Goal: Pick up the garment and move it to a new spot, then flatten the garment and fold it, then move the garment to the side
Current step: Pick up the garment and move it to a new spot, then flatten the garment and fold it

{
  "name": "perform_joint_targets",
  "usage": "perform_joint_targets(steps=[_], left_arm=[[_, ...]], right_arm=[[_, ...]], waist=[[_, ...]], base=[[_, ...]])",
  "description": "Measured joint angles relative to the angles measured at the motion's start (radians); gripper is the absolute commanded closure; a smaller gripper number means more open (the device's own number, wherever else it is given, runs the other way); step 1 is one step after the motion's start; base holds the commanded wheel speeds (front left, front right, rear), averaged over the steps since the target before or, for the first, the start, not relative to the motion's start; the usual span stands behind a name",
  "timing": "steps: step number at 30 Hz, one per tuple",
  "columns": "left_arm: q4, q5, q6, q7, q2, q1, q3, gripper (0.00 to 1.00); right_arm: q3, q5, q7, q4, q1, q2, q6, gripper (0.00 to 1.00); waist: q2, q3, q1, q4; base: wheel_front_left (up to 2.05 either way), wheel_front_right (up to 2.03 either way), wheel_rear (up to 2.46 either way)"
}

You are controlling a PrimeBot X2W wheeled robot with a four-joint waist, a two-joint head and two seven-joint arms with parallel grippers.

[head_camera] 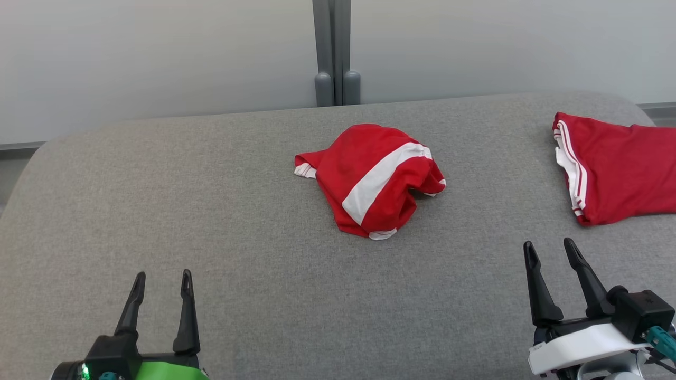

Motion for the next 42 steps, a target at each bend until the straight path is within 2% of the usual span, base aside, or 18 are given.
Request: perform_joint_targets(steps=[24,42], left_arm=[[0.016,0.022,-0.011,0.0,-0.02,0.006,0.034,0.0],[0.007,0.026,-0.018,0.0,-0.034,0.015,0.05,0.0]], right_arm=[[-0.013,-0.01,0.016,-0.008,0.032,0.02,0.0,0.0],[-0.016,-0.008,0.018,0.018,0.028,0.011,0.0,0.0]], waist=[[0.0,-0.012,0.0,-0.011],[0.0,-0.012,0.0,0.005]], base=[[0.0,0.0,0.0],[0.0,0.0,0.0]])
